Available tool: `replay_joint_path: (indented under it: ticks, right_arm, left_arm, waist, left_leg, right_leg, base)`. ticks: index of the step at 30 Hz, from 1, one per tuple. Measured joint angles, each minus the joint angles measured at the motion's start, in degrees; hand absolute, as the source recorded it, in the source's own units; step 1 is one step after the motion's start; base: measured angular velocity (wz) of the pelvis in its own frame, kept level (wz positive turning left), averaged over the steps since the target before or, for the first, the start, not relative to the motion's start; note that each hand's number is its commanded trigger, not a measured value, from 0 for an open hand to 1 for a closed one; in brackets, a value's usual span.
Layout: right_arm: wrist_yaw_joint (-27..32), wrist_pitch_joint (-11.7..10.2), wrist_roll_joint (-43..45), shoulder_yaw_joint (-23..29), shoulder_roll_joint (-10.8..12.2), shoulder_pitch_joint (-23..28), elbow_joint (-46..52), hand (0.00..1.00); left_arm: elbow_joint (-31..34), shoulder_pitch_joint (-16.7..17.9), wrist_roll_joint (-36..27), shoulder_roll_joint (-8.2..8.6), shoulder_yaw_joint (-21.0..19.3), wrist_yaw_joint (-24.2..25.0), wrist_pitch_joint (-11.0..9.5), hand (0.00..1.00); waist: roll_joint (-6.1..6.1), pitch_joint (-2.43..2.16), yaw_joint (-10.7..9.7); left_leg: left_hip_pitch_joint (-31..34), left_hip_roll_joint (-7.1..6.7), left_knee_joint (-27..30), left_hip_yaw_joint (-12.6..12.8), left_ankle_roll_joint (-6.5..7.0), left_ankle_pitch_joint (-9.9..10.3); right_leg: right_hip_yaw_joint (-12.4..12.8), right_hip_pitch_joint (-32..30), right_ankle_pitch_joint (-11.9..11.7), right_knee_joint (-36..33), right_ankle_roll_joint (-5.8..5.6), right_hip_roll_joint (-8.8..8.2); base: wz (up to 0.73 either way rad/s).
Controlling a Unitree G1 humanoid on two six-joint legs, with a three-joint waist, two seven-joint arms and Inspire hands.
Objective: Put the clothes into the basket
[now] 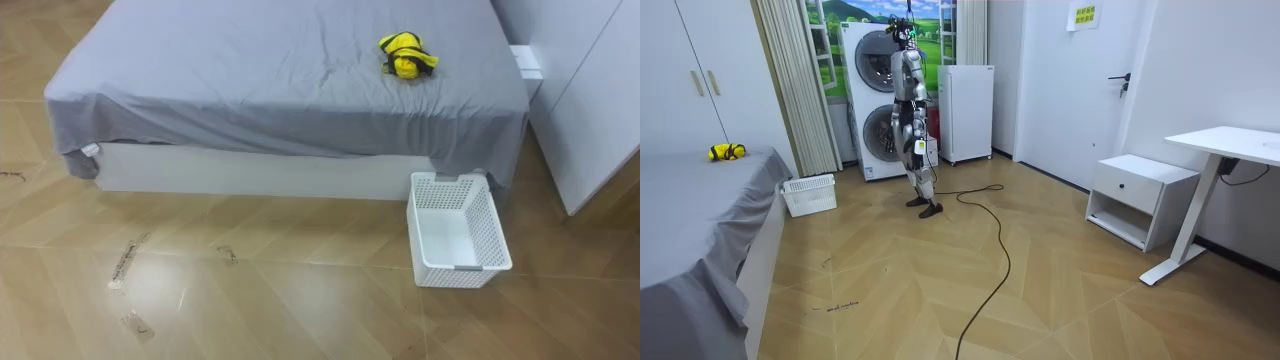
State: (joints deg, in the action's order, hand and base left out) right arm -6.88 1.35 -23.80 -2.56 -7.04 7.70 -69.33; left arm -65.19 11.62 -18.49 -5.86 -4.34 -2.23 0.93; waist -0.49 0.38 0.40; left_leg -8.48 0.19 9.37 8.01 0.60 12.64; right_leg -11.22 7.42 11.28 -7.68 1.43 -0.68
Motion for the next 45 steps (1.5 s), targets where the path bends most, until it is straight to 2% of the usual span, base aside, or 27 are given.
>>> replay_joint_path:
  ticks: [10, 22, 24, 26, 28, 30, 32, 33, 35, 36, 37, 38, 39, 40, 41, 42, 43, 44, 45]
  right_arm:
    - [-0.1, 0.1, 0.4, -0.1, 0.3, -0.8, -0.7, 0.0]
    - [-0.1, 0.0, 0.3, -0.3, 0.2, -1.0, -0.7, 0.0]
    - [-0.1, 0.0, 0.4, -0.6, 0.2, -1.0, -0.7, 0.0]
    - [-0.3, 0.0, 1.0, -0.6, 0.2, -1.0, -0.7, 0.0]
    - [-0.5, -0.1, 1.2, -0.8, 0.2, -1.0, -0.8, 0.0]
    - [-0.7, -0.1, 1.5, -0.9, 0.3, -1.1, -0.8, 0.0]
    - [-0.6, -0.5, 1.0, -0.9, 0.3, -1.0, -0.8, 0.0]
    - [0.0, -0.7, 0.1, -1.2, 0.2, -0.9, -1.2, 0.0]
    - [0.6, -0.6, -1.4, -1.2, 0.0, -0.9, -1.4, 0.0]
    - [0.7, -0.5, -1.1, -1.2, -0.1, -1.0, -1.4, 0.0]
    - [0.7, -0.4, -0.4, -1.1, -0.1, -0.9, -1.5, 0.0]
    - [0.7, -0.2, -0.3, -1.1, -0.1, -0.8, -1.5, 0.0]
    - [0.7, 0.0, 1.0, -1.2, -0.2, -0.9, -1.4, 0.0]
    - [0.7, 0.0, 1.7, -1.2, -0.2, -0.6, -1.3, 0.0]
    - [0.7, 0.0, 1.6, -1.1, -0.2, -0.2, -1.0, 0.0]
    - [0.7, 0.0, 1.7, -0.8, -0.2, 0.4, -0.3, 0.0]
    - [0.6, 0.0, 1.6, -0.5, -0.2, 0.5, -0.3, 0.0]
    - [0.6, 0.0, 1.7, -0.3, -0.2, 0.9, -0.3, 0.0]
    - [0.6, -0.1, 1.6, 0.1, -0.2, 0.7, 0.1, 0.0]
  left_arm:
    - [0.7, 0.0, 0.3, -0.07, 0.0, -1.2, 0.2, 0.0]
    - [0.8, 0.3, 0.0, -0.07, 0.0, 0.2, 0.3, 0.0]
    - [0.8, 0.3, -0.1, -0.07, -0.1, 0.3, 0.2, 0.0]
    - [0.9, 0.3, -0.1, -0.05, -0.7, 0.4, -0.1, 0.0]
    - [1.1, 0.1, -1.5, -0.21, -1.2, 0.5, -0.4, 0.0]
    - [1.1, 0.2, -3.2, -0.5, -1.7, 0.5, -0.9, 0.0]
    - [1.1, 0.1, -5.2, -0.61, -2.2, 0.5, -1.6, 0.0]
    - [1.2, 0.1, -7.8, -0.35, -2.2, 0.5, -2.1, 0.0]
    - [2.0, 0.1, -11.4, 0.05, -1.9, 0.6, -3.0, 0.0]
    - [2.8, 0.2, -12.5, 0.16, -1.7, 0.5, -3.6, 0.0]
    - [3.4, 0.8, -12.6, 0.21, -2.3, 0.4, -4.4, 0.0]
    - [3.3, 1.1, -12.6, 0.18, -2.3, 0.0, -4.8, 0.0]
    - [3.1, 2.1, -12.7, 0.25, -2.2, -0.9, -5.0, 0.0]
    - [2.4, 3.3, -13.1, 0.29, -2.2, -1.4, -5.0, 0.0]
    - [2.2, 3.7, -13.1, 0.3, -2.2, -1.4, -5.0, 0.0]
    - [2.1, 4.5, -13.1, 0.42, -2.1, -1.1, -5.0, 0.0]
    - [1.9, 4.6, -13.1, 0.4, -1.8, -0.8, -4.9, 0.0]
    - [1.9, 4.7, -13.0, 0.43, -1.8, -0.6, -5.0, 0.0]
    - [1.8, 4.2, -12.8, 0.46, -1.2, -0.5, -5.1, 0.0]
  waist:
    - [-0.71, 0.04, 0.0]
    - [-0.2, -0.05, 0.2]
    - [-0.4, -0.04, 0.4]
    - [-0.44, -0.08, 1.1]
    - [-0.57, -0.14, 1.5]
    - [-0.76, -0.26, 1.6]
    - [-0.88, -0.03, 1.3]
    - [-1.15, 0.27, 1.4]
    - [-1.02, 0.33, 1.5]
    - [-1.06, 0.33, 1.8]
    - [-1.17, 0.28, 2.4]
    - [-1.32, 0.19, 2.8]
    - [-1.24, 0.22, 3.2]
    - [-1.32, 0.22, 3.0]
    - [-1.43, 0.14, 2.9]
    - [-1.81, 0.09, 2.8]
    - [-2.38, -0.44, 2.6]
    - [-3.36, -0.54, 2.5]
    - [-3.78, -0.27, 2.9]
  left_leg:
    - [0.0, -0.05, -0.1, -0.1, -0.01, 0.0]
    - [0.2, -0.01, 0.1, 0.1, -0.02, 0.0]
    - [0.5, 0.07, 0.6, 0.6, -0.17, 0.1]
    - [1.9, 0.71, 3.3, 1.0, -0.38, 1.3]
    - [4.6, 2.0, 9.9, 1.3, -1.06, 3.1]
    - [7.1, 2.5, 16.0, 1.3, -1.25, 3.9]
    - [12.1, 3.84, 25.5, 1.4, -1.18, 3.7]
    - [15.8, 4.08, 29.7, 1.0, -0.55, 4.4]
    - [21.7, 2.96, 26.2, 1.2, -0.3, 4.3]
    - [25.2, 1.94, 20.4, 1.2, -0.88, 2.5]
    - [27.9, 1.33, 13.6, 1.3, -1.31, -2.1]
    - [28.9, 1.17, 10.9, 1.3, -1.5, -4.2]
    - [29.9, 1.3, 6.2, 1.2, -1.56, -7.7]
    - [30.6, 1.34, 3.5, 1.3, -1.27, -11.1]
    - [30.9, 1.19, 3.2, 1.5, -0.81, -12.9]
    - [31.4, 0.33, 4.3, 2.4, 0.97, -16.7]
    - [32.2, -1.52, 7.3, 3.4, 3.82, -16.5]
    - [32.8, -2.31, 9.4, 4.2, 4.02, -14.5]
    - [33.8, -3.25, 13.8, 5.0, 4.55, -11.3]
  right_leg:
    - [0.3, 0.2, 0.3, 0.0, -0.03, 0.01]
    - [0.0, -0.1, 0.3, -0.1, 0.02, 0.16]
    - [0.1, -0.4, 0.4, -0.2, 0.18, 0.19]
    - [0.2, -1.3, 1.0, -1.3, 0.45, 0.25]
    - [0.3, -2.1, 2.3, -3.5, 0.93, 0.55]
    - [0.4, -2.3, 3.4, -4.8, 1.42, 0.57]
    - [0.9, -1.6, 4.1, -5.1, 1.91, 0.87]
    - [1.5, -1.3, 5.1, -5.7, 2.72, 0.93]
    - [1.9, -1.5, 6.2, -6.4, 2.62, 0.43]
    - [1.9, -1.6, 6.9, -6.5, 2.21, -0.13]
    - [2.2, -1.3, 8.0, -7.0, 1.85, -0.7]
    - [2.5, -1.2, 8.5, -7.3, 1.65, -1.27]
    - [3.3, -0.3, 9.5, -7.1, 1.09, -1.87]
    - [3.7, 0.8, 10.8, -7.0, 0.31, -2.71]
    - [4.0, 1.5, 11.5, -6.9, -0.12, -3.27]
    - [4.4, 2.4, 12.5, -6.8, -1.72, -4.64]
    - [5.1, 2.7, 13.6, -6.6, -3.0, -6.6]
    - [5.1, 2.9, 14.0, -6.5, -3.57, -7.79]
    - [5.0, 3.4, 13.9, -7.4, -4.16, -9.01]
  base:
    - [0.01]
    - [0.01]
    - [-0.06]
    - [-0.11]
    - [-0.09]
    - [0.02]
    - [0.18]
    - [0.23]
    - [0.18]
    - [-0.08]
    - [-0.24]
    - [-0.47]
    - [-0.5]
    - [-0.41]
    - [-0.21]
    - [-0.03]
    - [0.0]
    - [0.0]
    - [-0.09]
